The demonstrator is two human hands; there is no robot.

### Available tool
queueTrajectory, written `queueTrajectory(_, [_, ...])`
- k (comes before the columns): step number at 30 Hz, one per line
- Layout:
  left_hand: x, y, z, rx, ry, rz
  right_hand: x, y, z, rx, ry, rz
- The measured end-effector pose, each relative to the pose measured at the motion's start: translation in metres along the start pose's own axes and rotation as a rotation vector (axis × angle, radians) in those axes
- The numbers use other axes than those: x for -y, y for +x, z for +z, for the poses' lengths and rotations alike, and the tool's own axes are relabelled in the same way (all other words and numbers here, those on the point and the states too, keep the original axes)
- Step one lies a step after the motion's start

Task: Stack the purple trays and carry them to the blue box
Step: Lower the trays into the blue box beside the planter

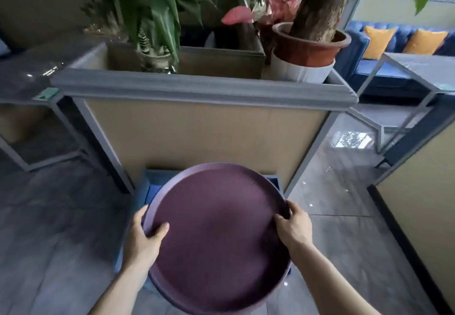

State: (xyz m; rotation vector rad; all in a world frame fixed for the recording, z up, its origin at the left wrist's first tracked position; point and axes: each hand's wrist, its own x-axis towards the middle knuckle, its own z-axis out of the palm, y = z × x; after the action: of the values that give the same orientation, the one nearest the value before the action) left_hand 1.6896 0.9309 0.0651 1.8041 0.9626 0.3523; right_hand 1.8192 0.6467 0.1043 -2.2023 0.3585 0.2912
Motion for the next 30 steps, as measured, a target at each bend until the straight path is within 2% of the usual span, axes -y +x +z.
queueTrajectory(9, [0.051,0.036,0.034,0.021,0.184,-0.086,-0.036,0.033,0.057,0.065,-0.112,0.112])
queueTrajectory(17, [0.071,0.056,0.059,-0.025,0.430,-0.167,-0.050,0.050,0.089,0.132,-0.214,0.158])
queueTrajectory(21, [0.079,0.062,0.066,-0.027,0.475,-0.177,-0.054,0.056,0.100,0.154,-0.293,0.156])
queueTrajectory(30, [0.081,0.063,0.073,-0.003,0.530,-0.214,-0.051,0.057,0.117,0.031,-0.415,0.150])
